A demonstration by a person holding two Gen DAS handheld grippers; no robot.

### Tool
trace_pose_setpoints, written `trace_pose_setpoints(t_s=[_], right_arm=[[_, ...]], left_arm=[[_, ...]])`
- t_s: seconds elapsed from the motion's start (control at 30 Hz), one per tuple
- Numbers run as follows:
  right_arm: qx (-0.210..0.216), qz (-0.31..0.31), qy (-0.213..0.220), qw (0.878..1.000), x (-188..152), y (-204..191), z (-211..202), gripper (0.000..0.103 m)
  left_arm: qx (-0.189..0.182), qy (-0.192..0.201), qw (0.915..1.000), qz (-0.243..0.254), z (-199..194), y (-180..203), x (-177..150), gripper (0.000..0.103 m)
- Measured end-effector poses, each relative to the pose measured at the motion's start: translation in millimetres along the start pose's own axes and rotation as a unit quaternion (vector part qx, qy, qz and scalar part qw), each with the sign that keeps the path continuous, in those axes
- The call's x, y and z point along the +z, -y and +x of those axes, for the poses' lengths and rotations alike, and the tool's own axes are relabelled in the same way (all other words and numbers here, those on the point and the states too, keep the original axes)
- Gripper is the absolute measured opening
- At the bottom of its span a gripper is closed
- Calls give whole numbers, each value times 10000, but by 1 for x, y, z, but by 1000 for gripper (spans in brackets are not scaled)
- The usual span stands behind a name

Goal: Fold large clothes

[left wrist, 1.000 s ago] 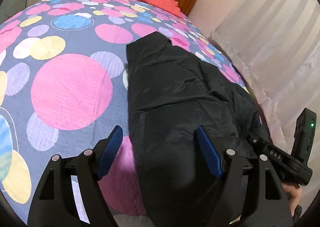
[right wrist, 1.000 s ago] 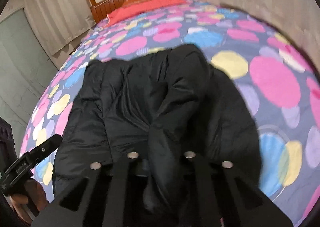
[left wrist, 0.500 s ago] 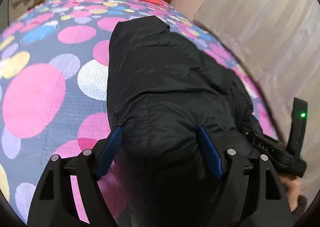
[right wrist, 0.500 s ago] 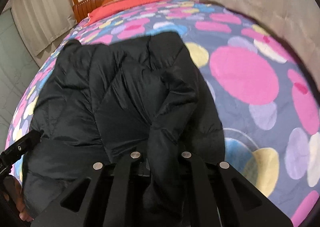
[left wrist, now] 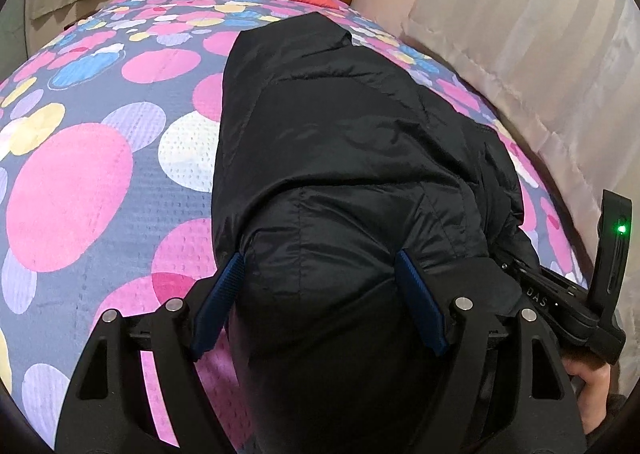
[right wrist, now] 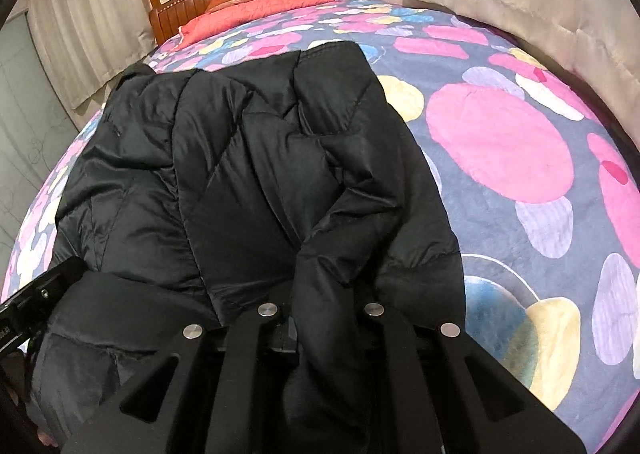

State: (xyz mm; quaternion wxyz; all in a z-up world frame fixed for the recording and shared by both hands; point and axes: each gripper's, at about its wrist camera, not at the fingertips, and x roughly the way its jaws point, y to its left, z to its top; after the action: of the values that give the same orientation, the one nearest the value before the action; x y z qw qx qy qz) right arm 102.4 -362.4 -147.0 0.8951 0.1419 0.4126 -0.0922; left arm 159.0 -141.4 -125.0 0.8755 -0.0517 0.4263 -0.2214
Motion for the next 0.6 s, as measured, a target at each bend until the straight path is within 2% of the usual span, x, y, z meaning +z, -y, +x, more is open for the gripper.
trace_pose_setpoints(t_s=[0.23, 0.3, 0.43, 0.53, 0.6], right_arm=[[-195, -12, -50, 9998, 4, 0, -27, 25], [-385, -20, 3, 9993, 7, -1, -44, 27], [-626, -176, 453, 9969, 22, -17, -83, 27], [-444, -389, 732, 9956, 39, -38, -97, 27], [-297, -488, 737, 9956, 49, -50, -93, 27]], left_arm=[[-7, 11, 9998, -221, -16, -5, 5, 77], [32, 120, 9995, -274, -26, -8, 8, 77], [22, 424, 9985, -333, -44, -8, 20, 77], [45, 583, 9978, -324, -49, -5, 33, 77], [98, 597, 9976, -325, -45, -3, 41, 77]])
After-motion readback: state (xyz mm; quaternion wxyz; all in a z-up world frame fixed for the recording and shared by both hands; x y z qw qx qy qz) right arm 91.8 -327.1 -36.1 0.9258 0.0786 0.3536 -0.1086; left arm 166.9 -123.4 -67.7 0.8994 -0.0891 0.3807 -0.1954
